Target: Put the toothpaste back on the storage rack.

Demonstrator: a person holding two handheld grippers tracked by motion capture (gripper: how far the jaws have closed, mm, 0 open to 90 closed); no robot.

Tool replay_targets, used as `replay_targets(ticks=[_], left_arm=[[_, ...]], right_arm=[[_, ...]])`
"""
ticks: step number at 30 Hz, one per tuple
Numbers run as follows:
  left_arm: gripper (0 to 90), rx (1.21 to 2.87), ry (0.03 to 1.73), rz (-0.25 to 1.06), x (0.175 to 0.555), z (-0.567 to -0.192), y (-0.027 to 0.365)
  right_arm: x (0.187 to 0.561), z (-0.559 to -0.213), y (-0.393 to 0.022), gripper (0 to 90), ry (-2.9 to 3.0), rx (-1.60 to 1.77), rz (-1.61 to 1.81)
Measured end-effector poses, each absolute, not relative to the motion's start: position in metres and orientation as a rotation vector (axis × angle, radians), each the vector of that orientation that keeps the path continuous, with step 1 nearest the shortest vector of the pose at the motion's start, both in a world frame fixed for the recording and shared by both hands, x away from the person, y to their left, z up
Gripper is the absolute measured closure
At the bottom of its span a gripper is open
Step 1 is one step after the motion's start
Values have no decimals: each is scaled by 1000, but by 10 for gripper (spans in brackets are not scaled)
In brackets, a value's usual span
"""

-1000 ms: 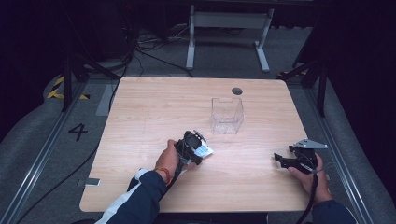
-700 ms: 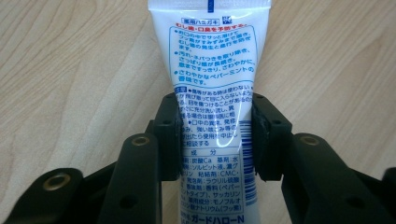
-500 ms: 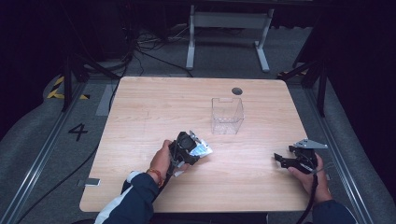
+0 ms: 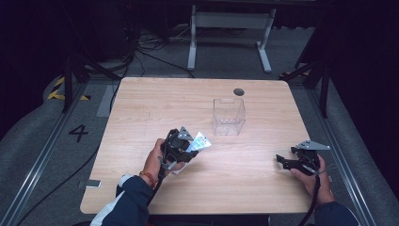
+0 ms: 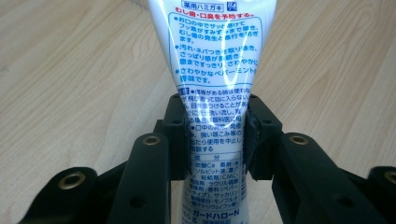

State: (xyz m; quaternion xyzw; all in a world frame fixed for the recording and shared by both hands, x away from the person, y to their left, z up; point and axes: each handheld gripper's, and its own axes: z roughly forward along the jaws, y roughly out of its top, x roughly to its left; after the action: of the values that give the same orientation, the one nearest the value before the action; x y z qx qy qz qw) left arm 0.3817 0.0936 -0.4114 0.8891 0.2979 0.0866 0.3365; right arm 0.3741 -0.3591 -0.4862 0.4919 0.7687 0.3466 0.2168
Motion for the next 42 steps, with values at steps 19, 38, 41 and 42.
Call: replay_targets(ticks=[19, 38, 41, 42], left_arm=[[674, 2187, 717, 282, 396, -379, 88], [676, 2079, 686, 320, 416, -350, 81], [676, 2064, 679, 322, 420, -345, 79], [677, 2064, 679, 322, 420, -345, 79]], right_arm=[[374, -486, -359, 227, 2131, 1362, 960], [374, -486, -359, 227, 2133, 1361, 961], [374, -486, -359, 227, 2133, 1361, 961], [374, -486, -359, 227, 2133, 1360, 960]])
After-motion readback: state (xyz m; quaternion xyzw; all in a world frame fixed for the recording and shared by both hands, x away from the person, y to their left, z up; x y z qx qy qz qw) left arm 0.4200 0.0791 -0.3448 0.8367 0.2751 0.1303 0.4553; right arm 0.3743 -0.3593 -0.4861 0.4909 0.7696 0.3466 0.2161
